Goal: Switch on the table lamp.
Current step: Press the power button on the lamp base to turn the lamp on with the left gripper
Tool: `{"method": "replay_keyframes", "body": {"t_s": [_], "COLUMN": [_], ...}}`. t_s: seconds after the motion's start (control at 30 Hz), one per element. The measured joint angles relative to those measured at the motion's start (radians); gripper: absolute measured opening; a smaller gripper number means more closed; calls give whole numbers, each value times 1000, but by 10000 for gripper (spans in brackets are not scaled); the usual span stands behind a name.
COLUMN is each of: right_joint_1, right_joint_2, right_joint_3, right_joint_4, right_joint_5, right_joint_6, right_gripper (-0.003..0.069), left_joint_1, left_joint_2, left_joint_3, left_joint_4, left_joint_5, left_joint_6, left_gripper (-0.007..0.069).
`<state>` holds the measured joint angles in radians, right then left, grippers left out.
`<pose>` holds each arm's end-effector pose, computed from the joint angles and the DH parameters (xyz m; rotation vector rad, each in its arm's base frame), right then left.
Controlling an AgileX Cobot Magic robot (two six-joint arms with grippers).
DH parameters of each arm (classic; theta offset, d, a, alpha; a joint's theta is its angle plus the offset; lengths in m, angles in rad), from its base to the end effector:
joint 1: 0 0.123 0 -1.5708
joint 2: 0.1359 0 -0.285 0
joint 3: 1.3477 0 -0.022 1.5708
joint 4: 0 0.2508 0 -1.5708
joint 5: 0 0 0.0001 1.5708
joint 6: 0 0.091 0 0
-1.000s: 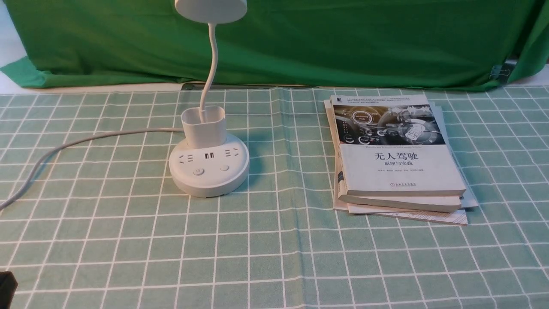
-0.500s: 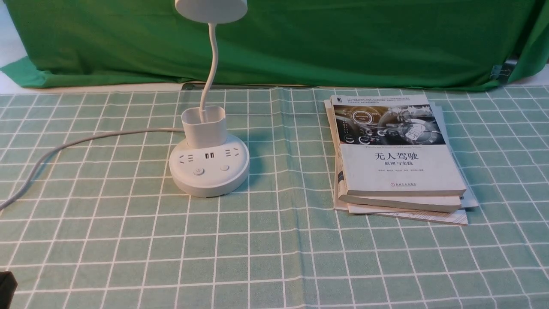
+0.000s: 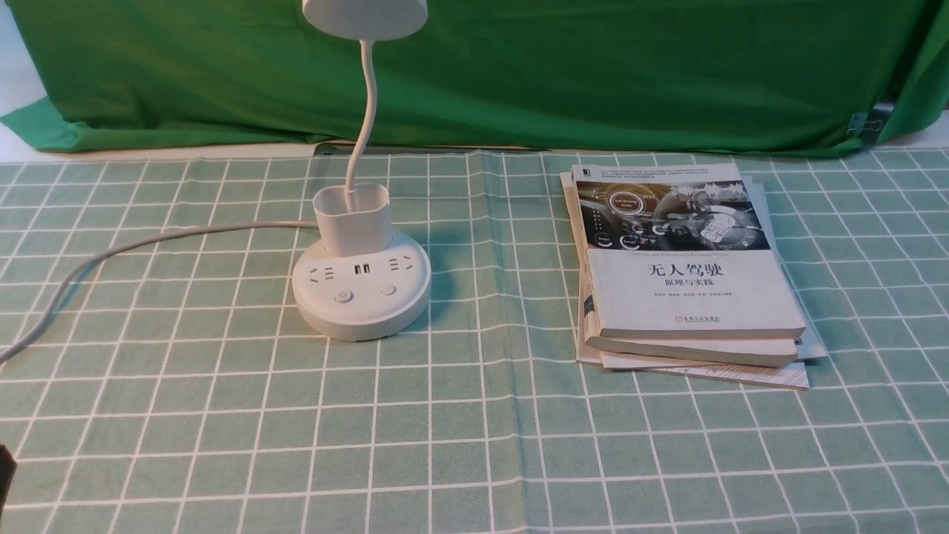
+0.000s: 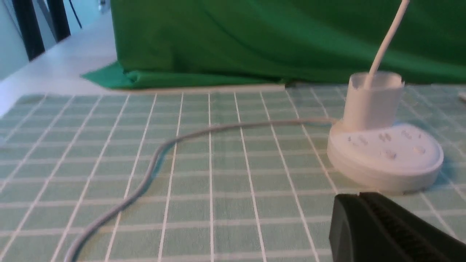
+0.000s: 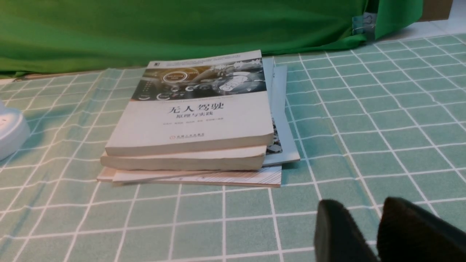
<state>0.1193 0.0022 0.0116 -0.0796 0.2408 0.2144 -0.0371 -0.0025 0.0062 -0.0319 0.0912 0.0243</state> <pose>0.0557 0.0049 0.1874 0.0294 1.7403 0.1718 0.0566 -0.0024 0.2029 0.0257 1.5784 -0.0372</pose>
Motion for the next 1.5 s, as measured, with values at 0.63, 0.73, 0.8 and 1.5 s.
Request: {"method": "replay_keyframes", "body": {"t_s": [0.63, 0.73, 0.8, 1.5], "right_joint_1": [0, 0, 0, 0], "right_joint_2": [0, 0, 0, 0], "right_joint_3": [0, 0, 0, 0], "right_joint_4": [0, 0, 0, 0], "right_joint_5": [0, 0, 0, 0], "right_joint_6": [0, 0, 0, 0], "right_gripper": [237, 237, 237, 238], "left_joint_1": [0, 0, 0, -177], "left_joint_2": [32, 135, 269, 1448], "left_joint_3": [-193, -401, -541, -929], "left_joint_4": [123, 169, 179, -740], "left_joint_5": [-819, -419, -77, 476], "left_joint_6": [-186, -309, -316, 436], "left_gripper": [21, 21, 21, 21]}}
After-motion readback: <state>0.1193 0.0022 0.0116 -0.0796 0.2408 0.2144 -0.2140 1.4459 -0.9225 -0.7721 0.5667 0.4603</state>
